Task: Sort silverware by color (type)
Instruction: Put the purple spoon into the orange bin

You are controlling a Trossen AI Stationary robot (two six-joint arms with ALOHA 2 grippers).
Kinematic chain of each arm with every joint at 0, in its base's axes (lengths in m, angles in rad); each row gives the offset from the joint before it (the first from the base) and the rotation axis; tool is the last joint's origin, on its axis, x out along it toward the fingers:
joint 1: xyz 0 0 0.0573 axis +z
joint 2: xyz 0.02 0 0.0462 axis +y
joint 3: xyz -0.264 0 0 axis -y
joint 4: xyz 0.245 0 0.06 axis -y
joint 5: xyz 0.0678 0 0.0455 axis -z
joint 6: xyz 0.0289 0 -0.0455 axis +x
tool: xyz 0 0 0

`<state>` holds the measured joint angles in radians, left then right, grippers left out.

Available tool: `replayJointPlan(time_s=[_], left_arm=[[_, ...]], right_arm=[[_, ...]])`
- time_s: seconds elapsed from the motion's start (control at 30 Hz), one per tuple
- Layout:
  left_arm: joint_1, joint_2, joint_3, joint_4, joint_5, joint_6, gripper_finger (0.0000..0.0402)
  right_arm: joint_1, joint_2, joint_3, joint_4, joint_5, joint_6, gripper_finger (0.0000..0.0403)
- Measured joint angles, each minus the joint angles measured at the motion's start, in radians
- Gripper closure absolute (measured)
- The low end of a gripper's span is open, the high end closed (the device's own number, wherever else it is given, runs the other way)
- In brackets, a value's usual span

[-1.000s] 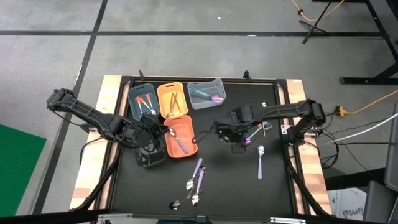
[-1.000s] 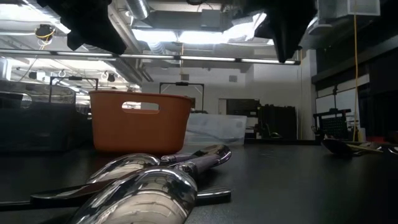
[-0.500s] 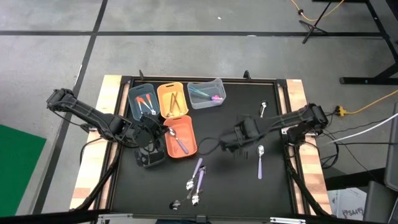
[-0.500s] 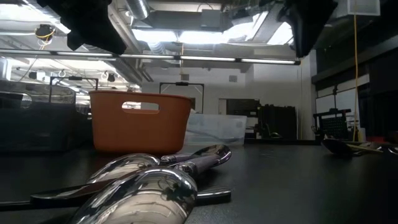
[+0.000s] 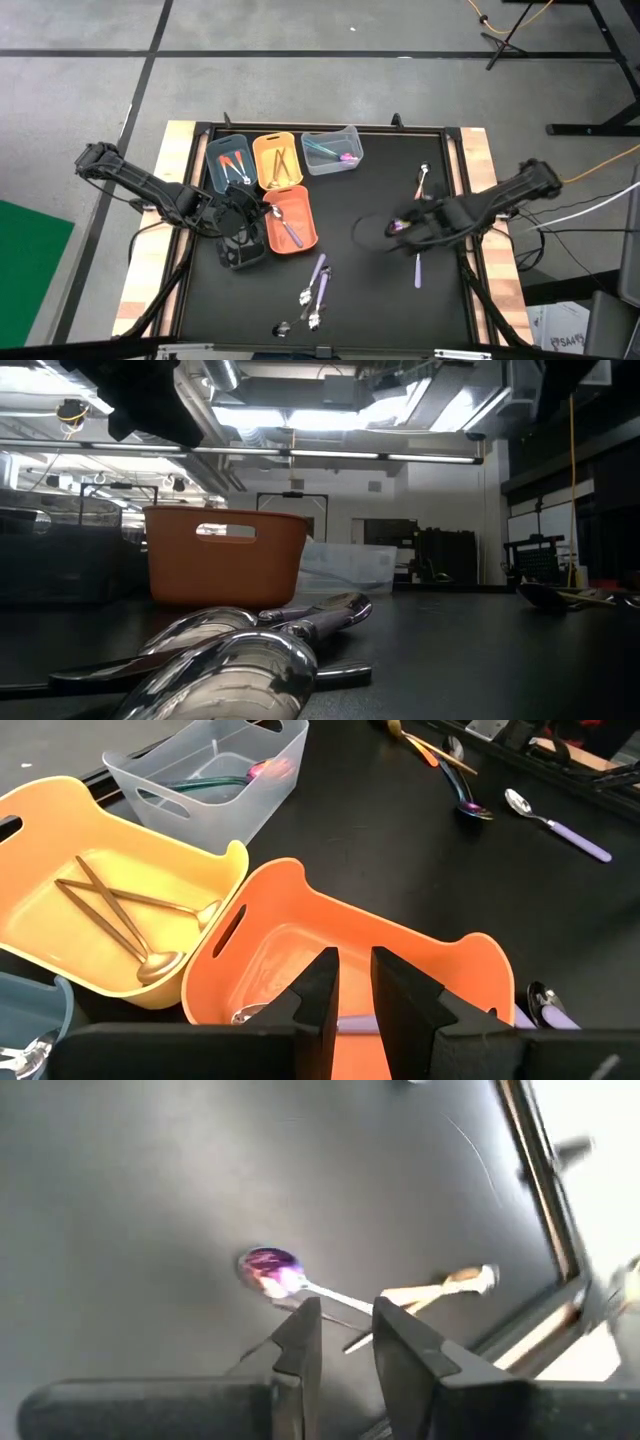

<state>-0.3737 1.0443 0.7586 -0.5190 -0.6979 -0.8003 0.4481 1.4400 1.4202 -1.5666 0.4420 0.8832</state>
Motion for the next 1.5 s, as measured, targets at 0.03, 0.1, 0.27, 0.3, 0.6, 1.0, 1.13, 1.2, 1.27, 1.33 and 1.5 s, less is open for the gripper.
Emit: replayJointPlan(time_s=[0.03,0.1,0.27,0.3,0.6,1.0,1.13,1.2,1.27,1.33,1.5], left_arm=[[0.0,0.0,0.0,0.001,0.0,0.0,0.0346],[0.0,0.0,0.0,0.0,0.0,0.0,0.0346],[0.0,0.0,0.0,0.001,0.0,0.0,0.0346],[0.0,0.0,0.0,0.001,0.0,0.0,0.0346],[0.0,0.0,0.0,0.0,0.0,0.0,0.0346],[0.0,0.0,0.0,0.0,0.0,0.0,0.0346],[0.0,0.0,0.0,0.0,0.0,0.0,0.0346],[0.0,0.0,0.0,0.0,0.0,0.0,0.0346],[0.0,0.0,0.0,0.0,0.0,0.0,0.0346],[0.0,0.0,0.0,0.0,0.0,0.0,0.0346],[0.0,0.0,0.0,0.0,0.0,0.0,0.0346]], right_arm=[[0.006,-0.038,-0.04,0.001,0.008,0.068,0.0322],[0.013,-0.112,-0.126,0.0,0.008,0.231,0.0322],[0.013,-0.259,-0.329,0.08,-0.138,0.715,0.0322],[0.017,-0.278,-0.367,0.123,-0.173,0.782,0.0322],[0.036,-0.271,-0.633,0.563,-0.278,0.895,0.0322],[0.037,-0.156,-0.717,0.644,-0.435,0.999,0.0322],[0.037,-0.12,-0.717,0.675,-0.445,0.998,0.0322],[0.037,-0.106,-0.717,0.691,-0.454,0.998,0.0322],[0.038,-0.093,-0.717,0.692,-0.462,0.998,0.0322],[0.052,-0.082,-0.717,0.696,-0.465,0.998,0.0322],[0.108,-0.066,-0.717,0.71,-0.476,1.032,0.0322]])
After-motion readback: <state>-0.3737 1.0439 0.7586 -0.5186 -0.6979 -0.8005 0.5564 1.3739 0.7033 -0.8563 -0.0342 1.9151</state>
